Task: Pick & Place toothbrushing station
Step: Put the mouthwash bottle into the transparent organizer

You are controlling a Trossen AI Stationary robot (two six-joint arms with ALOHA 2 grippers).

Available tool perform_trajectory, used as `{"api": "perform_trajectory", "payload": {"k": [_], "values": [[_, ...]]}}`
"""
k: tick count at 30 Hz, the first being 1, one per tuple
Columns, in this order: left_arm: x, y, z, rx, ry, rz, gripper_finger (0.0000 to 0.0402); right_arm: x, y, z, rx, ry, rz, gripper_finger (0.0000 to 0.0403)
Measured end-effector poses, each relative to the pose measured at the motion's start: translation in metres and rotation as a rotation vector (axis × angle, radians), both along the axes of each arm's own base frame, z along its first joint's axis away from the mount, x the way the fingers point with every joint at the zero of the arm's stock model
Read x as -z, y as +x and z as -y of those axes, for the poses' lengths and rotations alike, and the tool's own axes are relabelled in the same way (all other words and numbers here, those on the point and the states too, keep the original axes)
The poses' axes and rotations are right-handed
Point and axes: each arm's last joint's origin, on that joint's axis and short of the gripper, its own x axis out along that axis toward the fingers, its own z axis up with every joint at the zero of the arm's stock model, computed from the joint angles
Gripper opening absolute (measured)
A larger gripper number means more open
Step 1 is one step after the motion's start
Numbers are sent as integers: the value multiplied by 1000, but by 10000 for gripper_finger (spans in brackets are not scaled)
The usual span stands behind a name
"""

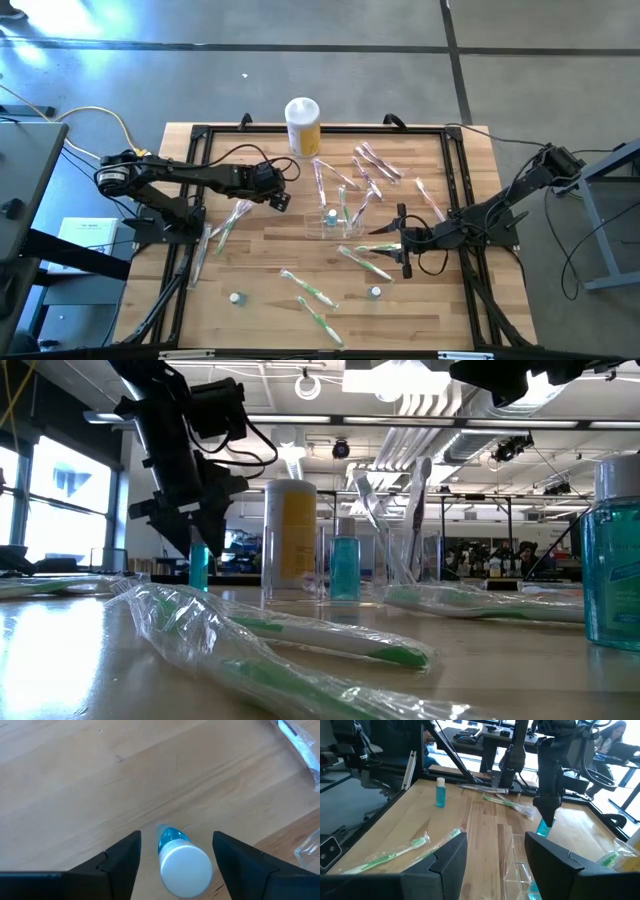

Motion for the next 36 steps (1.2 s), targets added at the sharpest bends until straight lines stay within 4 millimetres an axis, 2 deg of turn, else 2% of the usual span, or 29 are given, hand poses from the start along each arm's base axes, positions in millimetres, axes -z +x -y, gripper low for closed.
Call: {"api": "perform_trajectory", "payload": {"k": [14, 22, 29, 36], "values": [[0, 0, 0, 24, 5, -12, 88, -1, 0, 0, 0, 1, 6, 192], [-5, 1, 2, 97, -48, -26, 86, -1, 0, 0, -1, -3, 6, 192], [-33, 9, 15, 170, -72, -55, 86, 1, 0, 0, 0, -7, -7, 192], [-85, 17, 45, 261, -47, -53, 86, 2, 0, 0, 0, -12, -16, 192]]}}
